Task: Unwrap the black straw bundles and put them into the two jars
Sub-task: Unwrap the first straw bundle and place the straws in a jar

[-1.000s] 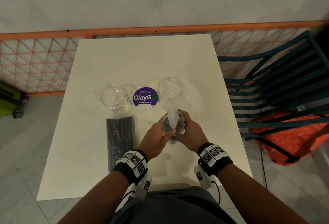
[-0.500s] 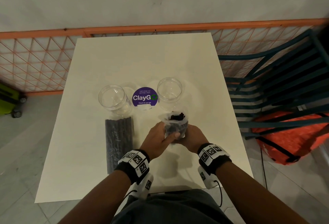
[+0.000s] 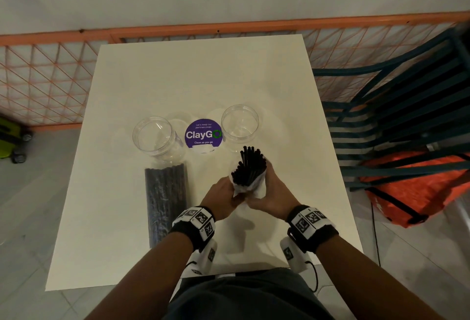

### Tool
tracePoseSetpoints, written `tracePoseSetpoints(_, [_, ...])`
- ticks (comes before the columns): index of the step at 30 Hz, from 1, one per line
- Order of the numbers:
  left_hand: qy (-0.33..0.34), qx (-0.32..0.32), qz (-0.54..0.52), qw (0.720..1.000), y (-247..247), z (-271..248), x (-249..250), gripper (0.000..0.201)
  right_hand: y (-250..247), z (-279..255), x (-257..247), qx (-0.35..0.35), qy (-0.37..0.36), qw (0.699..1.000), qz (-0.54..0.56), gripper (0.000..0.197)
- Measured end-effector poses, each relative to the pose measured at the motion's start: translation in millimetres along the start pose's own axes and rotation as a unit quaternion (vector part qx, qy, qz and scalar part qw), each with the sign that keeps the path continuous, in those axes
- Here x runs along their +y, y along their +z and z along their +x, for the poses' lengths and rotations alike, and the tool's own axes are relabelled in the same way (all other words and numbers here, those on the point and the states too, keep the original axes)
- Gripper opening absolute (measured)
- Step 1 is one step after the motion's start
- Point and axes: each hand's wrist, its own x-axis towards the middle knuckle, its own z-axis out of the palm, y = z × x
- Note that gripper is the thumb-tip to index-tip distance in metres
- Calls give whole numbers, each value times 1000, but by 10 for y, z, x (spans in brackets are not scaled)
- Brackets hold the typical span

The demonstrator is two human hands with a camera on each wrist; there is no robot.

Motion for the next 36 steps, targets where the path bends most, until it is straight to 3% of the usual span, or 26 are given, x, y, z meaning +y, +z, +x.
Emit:
tracePoseSetpoints(2, [-1,-6,33,999,45,33,-40,35,-22,-55,-38,21,2,999,45,96])
tracePoseSetpoints(9, [27,28,66,997,91,-44,120,40,163,124,-130,107,39,993,-13,66])
tracePoseSetpoints(10, [44,29,47,998,73,-65,176,38,168,145,-149,122,40,992,-8,58])
tracePoseSetpoints(12, [47,36,-82,995,5,-118,301,22,159,190,-199,155,38,986,46,43])
tracePoseSetpoints(13, [42,29,-141,989,-35,-161,359,24,142,200,-246,166,39,980,98,37])
tracePoseSetpoints(16, [18,16,-248,968,-59,-300,331,55,95,173,-470,174,42,944,277,21])
tracePoseSetpoints(19, [-10,37,-309,950,-116,-391,294,77,84,88,-705,126,56,907,398,16])
tracePoseSetpoints(22, [1,55,-307,950,-199,-397,380,75,104,28,-876,105,55,905,410,12])
tracePoseSetpoints(24, [1,63,-306,950,-250,-418,414,57,125,-2,-951,104,35,919,379,10])
tracePoseSetpoints(27, [10,70,-295,953,-350,-483,436,26,104,-27,-999,82,-1,932,352,14])
tracePoseSetpoints(32, [22,39,-299,953,-556,-569,551,22,-75,-101,-1029,11,-58,967,247,26])
tracePoseSetpoints(34, [20,21,-309,951,-639,-613,570,22,-201,-137,-1015,-23,-88,982,168,56])
tracePoseSetpoints(36, [0,12,-300,954,-743,-645,552,25,-374,-177,-1024,1,-86,995,53,99])
